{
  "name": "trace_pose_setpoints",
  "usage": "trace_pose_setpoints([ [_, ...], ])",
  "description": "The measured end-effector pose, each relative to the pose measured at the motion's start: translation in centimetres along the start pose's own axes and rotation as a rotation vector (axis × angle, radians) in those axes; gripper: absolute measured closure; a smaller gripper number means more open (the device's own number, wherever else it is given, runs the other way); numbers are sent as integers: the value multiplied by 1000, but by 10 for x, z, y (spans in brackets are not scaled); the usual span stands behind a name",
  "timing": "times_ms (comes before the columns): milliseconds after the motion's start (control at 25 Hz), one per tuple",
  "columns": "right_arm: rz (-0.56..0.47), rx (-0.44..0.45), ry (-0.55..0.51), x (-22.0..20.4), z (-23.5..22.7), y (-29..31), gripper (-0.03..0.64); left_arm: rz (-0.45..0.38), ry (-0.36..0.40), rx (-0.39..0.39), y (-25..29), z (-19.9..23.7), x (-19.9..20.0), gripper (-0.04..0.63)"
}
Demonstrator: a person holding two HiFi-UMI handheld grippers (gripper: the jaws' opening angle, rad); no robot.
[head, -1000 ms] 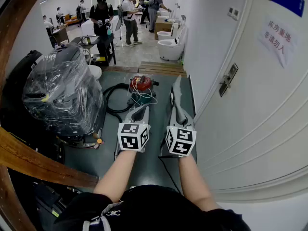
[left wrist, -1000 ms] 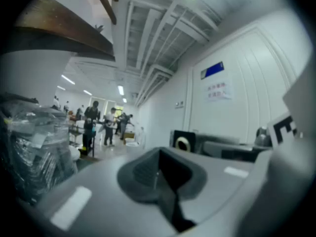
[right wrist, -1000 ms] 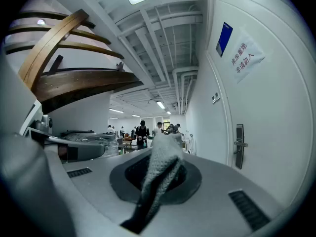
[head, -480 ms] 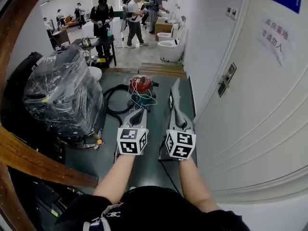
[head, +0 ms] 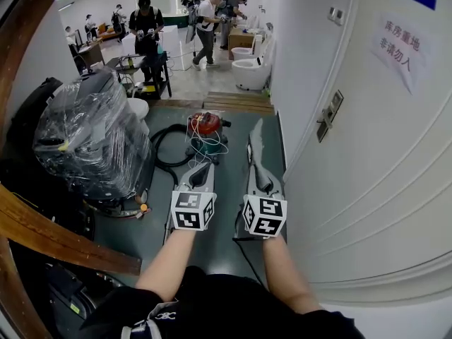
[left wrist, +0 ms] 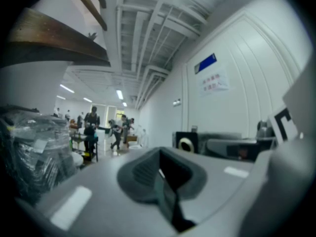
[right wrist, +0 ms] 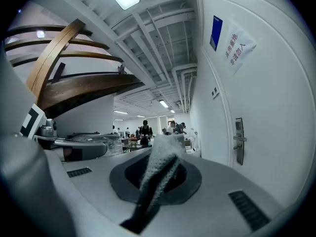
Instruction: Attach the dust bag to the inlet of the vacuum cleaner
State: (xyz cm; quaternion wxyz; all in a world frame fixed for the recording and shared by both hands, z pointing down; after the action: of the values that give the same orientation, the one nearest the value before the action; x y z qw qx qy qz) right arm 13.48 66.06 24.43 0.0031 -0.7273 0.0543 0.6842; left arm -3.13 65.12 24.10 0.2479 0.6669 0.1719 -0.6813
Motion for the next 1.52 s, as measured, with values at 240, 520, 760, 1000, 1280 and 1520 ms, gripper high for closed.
trace_pose_setpoints([
  [240,22,13,15,-4,-7,14,611,15,7,-11,14,-1,-3,600],
  [520,12,-2,-11,-10,-9,57,612,15,-17,-11,52,30,-11,600],
  [760,9,-19,-29,-11,-6,125,611,10,-24,-45,112,76,-13,600],
  [1000,20,-37,-33,-8,1,201,611,28,-43,-87,176,134,-7,600],
  [1280,58,-58,-34,-5,14,275,611,55,-72,-114,224,194,-2,600],
  [1520,56,-62,-37,6,25,327,612,58,-63,-129,256,232,7,600],
])
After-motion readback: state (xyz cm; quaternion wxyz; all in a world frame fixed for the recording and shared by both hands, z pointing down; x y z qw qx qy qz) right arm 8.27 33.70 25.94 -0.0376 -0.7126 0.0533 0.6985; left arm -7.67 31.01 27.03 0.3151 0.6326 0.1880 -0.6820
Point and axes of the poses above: the fingertips, and each gripper's own axes: y forward along the fingers, z to its left, x out of its top, the point moved 6 cm from there along -y, backward along the fingers, and after that the axes turned 10 degrees about -x, right-handed, at the moved point
